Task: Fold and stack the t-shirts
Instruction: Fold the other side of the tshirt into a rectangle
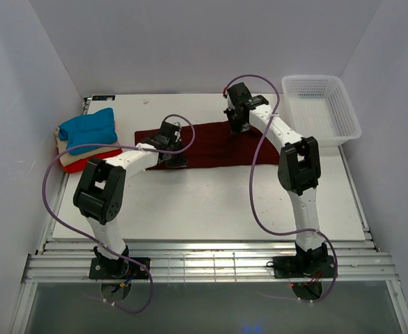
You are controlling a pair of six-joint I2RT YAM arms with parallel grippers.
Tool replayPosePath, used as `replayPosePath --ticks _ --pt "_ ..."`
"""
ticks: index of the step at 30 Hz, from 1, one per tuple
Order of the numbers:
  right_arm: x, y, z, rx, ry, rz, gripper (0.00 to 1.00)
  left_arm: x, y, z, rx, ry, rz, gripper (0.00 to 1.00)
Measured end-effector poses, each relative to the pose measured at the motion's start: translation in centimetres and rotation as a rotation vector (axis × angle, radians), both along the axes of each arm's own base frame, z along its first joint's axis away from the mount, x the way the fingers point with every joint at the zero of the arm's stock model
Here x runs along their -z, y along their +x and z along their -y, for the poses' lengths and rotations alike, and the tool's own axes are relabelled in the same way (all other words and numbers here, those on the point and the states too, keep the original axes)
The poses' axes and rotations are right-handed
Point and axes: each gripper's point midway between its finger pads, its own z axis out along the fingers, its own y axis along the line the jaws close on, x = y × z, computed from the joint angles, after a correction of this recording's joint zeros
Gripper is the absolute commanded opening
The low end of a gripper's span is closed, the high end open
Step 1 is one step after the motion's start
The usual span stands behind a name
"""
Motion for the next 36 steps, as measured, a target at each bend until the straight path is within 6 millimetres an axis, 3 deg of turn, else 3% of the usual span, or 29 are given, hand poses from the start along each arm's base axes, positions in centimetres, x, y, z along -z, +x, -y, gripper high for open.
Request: replayPosePath --ticks 6,8,14,19,22,24,26,32,36 --pt "7.2 -1.0 1.3 0.019 -0.101 -0.118 0.30 -0.5 -0.1 -0.5 -0.004 0.015 0.014 0.22" --pt "7.7 -1.0 1.7 0.036 -0.112 -0.109 0.31 -0.7 -0.2 -0.6 -0.005 0.018 0.020 0.22" --pt "4.8 -2.1 2.8 0.075 -0.077 0.009 0.34 -0.3 -1.0 -1.6 -0.018 0.052 0.016 0.21" --pt "-3.5 -1.4 3.1 0.096 -0.007 0.194 0.34 -0.1 -0.6 -3.4 -0.065 0.127 0.038 0.18" --pt "-6.5 -1.6 3.4 0.109 0.013 0.250 0.34 -0.1 0.1 -5.1 -0.116 0.166 0.051 0.18" --pt "-7.0 -1.9 3.7 0.120 0.011 0.254 0.33 -0.1 0.6 -6.4 -0.154 0.186 0.056 0.18" --pt "-5.8 -2.5 4.0 0.130 -0.003 0.223 0.33 -0.1 1.2 -7.9 -0.190 0.204 0.060 0.17" --pt "0.9 -6.2 5.5 0.154 -0.084 0.018 0.32 -0.1 2.2 -11.6 -0.264 0.245 0.064 0.14" --pt "2.1 -7.3 5.7 0.162 -0.092 -0.037 0.32 0.0 2.7 -13.2 -0.283 0.266 0.081 0.13"
